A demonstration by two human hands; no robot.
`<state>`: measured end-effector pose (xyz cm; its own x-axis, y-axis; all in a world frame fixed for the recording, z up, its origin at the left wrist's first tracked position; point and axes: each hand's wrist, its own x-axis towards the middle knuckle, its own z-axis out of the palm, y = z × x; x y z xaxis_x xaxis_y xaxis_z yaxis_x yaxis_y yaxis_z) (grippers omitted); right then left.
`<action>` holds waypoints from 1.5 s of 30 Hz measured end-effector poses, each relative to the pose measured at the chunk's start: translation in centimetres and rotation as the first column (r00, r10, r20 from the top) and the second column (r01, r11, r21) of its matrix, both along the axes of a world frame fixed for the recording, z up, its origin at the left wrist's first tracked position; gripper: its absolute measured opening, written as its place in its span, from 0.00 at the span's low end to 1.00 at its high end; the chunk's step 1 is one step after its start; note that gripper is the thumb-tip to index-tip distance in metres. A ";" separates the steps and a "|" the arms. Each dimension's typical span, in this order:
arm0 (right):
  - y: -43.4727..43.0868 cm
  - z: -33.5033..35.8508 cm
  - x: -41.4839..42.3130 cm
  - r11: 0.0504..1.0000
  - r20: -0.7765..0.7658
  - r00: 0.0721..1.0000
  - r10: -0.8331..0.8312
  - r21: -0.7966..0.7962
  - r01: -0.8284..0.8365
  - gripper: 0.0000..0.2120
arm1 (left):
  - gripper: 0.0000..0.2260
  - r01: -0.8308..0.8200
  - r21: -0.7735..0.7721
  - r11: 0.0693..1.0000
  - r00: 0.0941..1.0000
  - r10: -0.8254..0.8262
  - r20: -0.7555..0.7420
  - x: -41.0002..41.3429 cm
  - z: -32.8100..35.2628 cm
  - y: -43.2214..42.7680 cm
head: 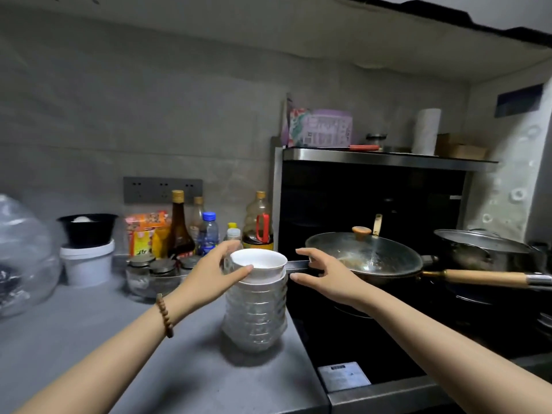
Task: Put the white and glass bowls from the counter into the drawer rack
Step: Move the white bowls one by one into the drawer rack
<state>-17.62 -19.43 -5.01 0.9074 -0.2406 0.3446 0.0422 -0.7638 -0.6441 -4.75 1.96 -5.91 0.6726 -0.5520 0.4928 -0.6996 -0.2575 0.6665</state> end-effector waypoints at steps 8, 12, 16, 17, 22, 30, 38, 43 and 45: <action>0.9 -1.1 3.9 0.982 0.022 0.996 0.084 0.166 -0.086 0.16 | 0.35 0.054 -0.027 0.998 0.977 -0.058 -0.206 2.4 -2.5 -0.7; 0.9 -1.6 4.5 0.985 0.015 0.996 0.084 0.151 -0.085 0.23 | 0.32 0.063 -0.068 0.996 0.973 -0.077 -0.220 2.7 -3.0 -1.6; 0.8 -2.1 5.0 0.987 0.062 0.996 0.071 0.139 -0.079 0.18 | 0.31 0.045 -0.112 0.993 0.976 -0.068 -0.208 2.7 -3.0 -2.2; 0.8 -2.3 5.1 0.987 0.080 0.995 0.066 0.142 -0.077 0.16 | 0.32 0.038 -0.125 0.991 0.977 -0.063 -0.202 2.8 -3.1 -2.3; 1.0 -2.9 5.1 0.985 0.157 0.987 0.046 0.156 -0.071 0.14 | 0.36 0.017 -0.183 0.983 0.975 -0.057 -0.216 3.0 -4.0 -2.8; 1.6 0.5 3.7 0.993 0.374 0.927 0.001 0.107 -0.044 0.19 | 0.44 0.073 -0.416 0.906 0.969 -0.163 -0.187 1.0 -0.9 -4.3; 0.3 1.9 -0.5 0.993 0.395 0.917 -0.063 0.115 0.018 0.10 | 0.34 0.105 -0.608 0.787 0.882 -0.356 -0.308 -3.9 1.0 -7.8; -2.1 0.9 -5.9 0.984 0.297 0.945 -0.139 0.150 0.098 0.04 | 0.36 0.192 -0.520 0.832 0.797 -0.441 -0.412 -7.0 -0.3 -10.5; -3.0 0.1 -8.6 0.979 0.273 0.957 -0.094 0.198 0.040 0.08 | 0.35 0.277 -0.463 0.842 0.752 -0.490 -0.440 -8.9 -1.0 -11.9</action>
